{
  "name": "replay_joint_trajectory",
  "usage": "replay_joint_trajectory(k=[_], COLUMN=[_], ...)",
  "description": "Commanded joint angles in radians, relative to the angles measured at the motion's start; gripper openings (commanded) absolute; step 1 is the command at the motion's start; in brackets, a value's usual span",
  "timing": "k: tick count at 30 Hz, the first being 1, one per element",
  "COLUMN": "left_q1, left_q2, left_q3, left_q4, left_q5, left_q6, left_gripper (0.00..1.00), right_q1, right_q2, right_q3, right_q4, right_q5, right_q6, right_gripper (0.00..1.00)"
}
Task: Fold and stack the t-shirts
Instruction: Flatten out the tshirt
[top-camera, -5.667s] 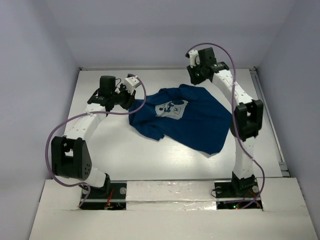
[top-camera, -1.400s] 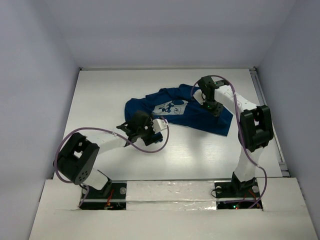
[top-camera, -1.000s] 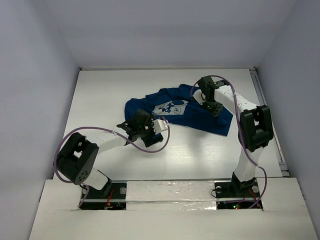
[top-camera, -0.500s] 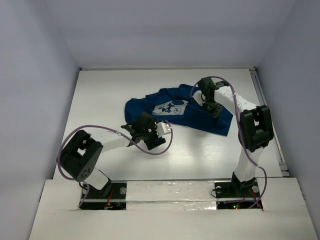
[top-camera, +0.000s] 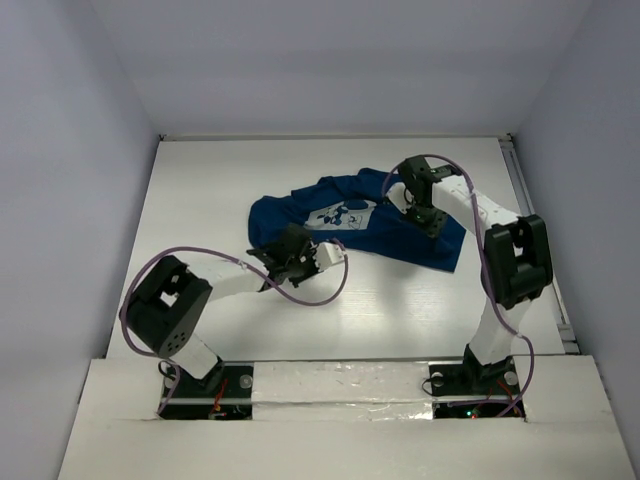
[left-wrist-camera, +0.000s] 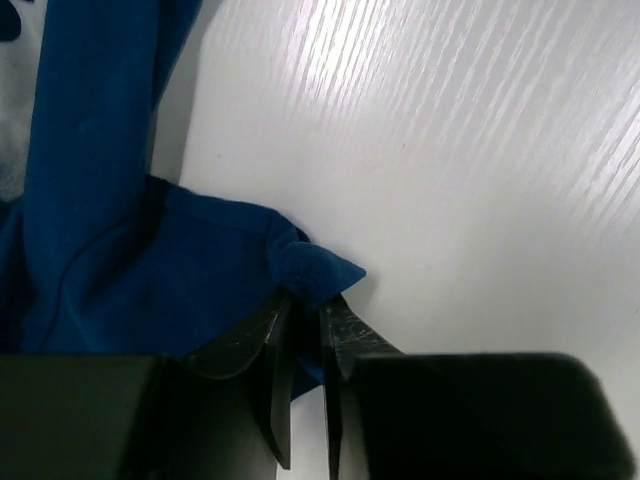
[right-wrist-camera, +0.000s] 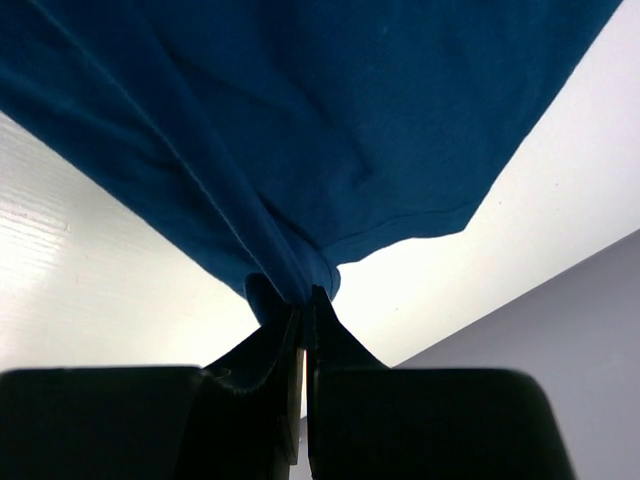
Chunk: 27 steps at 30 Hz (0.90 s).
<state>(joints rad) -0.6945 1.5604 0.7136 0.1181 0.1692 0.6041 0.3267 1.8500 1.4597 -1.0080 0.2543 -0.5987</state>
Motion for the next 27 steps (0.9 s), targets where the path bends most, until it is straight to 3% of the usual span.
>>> replay_joint_trajectory(k=[1, 12, 19, 27], left_q1=[0.000, 0.000, 0.000, 0.000], left_q2=[-0.080, -0.371, -0.457, -0.559], left_q3=[0.041, 0.249, 0.368, 0.518], left_q4=[-0.115, -0.449, -0.590, -0.857], left_q5=[-0.057, -0.095, -0.125, -0.037], left_q6=[0.032, 0.128, 0.137, 0.163], left_gripper=[0.08, 0.11, 0.12, 0.12], right_q1=[-0.005, -0.005, -0.005, -0.005], right_q2=[-0.055, -0.234, -0.383, -0.603], right_q3=[-0.016, -0.054, -0.116, -0.185], right_q4=[0.025, -0.014, -0.053, -0.133], right_q5=[-0.004, -0.036, -0.104, -0.159], right_q6=[-0.016, -0.029, -0.047, -0.111], right_gripper=[0.00, 0.00, 0.00, 0.00])
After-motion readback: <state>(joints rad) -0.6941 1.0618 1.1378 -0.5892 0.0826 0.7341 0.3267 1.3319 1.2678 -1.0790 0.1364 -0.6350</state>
